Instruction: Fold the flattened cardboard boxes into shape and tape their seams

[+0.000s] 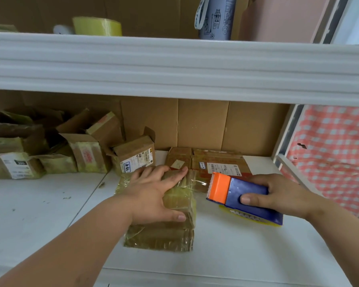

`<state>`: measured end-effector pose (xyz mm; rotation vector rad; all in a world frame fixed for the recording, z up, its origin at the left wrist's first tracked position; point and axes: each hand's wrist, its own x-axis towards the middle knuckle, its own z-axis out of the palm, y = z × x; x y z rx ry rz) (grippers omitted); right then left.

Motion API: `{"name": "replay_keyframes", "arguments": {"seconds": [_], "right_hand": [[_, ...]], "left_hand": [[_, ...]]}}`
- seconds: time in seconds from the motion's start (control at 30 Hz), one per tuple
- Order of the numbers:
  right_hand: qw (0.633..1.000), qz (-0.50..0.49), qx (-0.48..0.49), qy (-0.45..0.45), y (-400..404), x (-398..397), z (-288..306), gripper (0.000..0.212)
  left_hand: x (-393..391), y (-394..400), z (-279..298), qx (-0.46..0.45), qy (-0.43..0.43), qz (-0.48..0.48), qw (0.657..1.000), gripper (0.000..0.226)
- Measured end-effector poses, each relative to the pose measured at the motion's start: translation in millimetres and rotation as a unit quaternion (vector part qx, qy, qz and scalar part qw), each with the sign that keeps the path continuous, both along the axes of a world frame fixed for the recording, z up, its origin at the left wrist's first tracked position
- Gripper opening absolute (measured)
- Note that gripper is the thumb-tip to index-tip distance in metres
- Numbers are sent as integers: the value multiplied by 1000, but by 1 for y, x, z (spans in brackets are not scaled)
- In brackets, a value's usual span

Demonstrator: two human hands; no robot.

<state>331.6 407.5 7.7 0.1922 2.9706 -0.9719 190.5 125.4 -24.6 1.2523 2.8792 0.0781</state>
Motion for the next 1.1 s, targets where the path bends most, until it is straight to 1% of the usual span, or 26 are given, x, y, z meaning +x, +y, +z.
{"name": "replay_keyframes", "arguments": {"seconds": [0.07, 0.17, 0.2, 0.27, 0.3, 0.4, 0.53, 0.6, 0.73, 0.87, 0.97, 1.1], "right_hand": [[1000, -2, 3, -1, 2, 2, 3, 59], [1000, -4, 17, -10, 6, 7, 4, 32], [999, -5, 29, -15, 8, 9, 4, 26], [998, -12, 54, -30, 10, 12, 6, 21], [997, -17, 64, -38, 10, 13, 7, 22], [993, -22, 108, -51, 5, 9, 9, 37], [974, -12, 215, -73, -12, -6, 10, 41], [963, -25, 257, -80, -20, -12, 11, 51], [951, -45, 292, -95, -33, -24, 13, 65], [946, -39, 292, -135, -40, -37, 15, 67], [951, -34, 258, -169, -41, -50, 14, 69], [959, -46, 209, -185, -37, -61, 4, 71]], "left_hand": [[0, 0, 0, 0, 4, -5, 1000, 100], [0, -3, -1, 2, 2, -7, 1000, 98], [0, -4, -1, 3, 0, -4, 1000, 97], [-1, -5, -1, 4, -1, 0, 1000, 97], [0, -4, 0, 5, 0, 1, 1000, 97], [4, 0, 0, 9, 4, 1, 1000, 97], [8, -1, -4, 15, 18, 7, 1000, 100], [10, -3, -6, 21, 25, 5, 999, 101], [14, -5, -9, 29, 36, 4, 999, 102], [19, -6, -11, 36, 46, 1, 998, 102], [21, -7, -12, 37, 52, -3, 998, 103], [24, -4, -17, 23, 61, -21, 998, 101]]}}
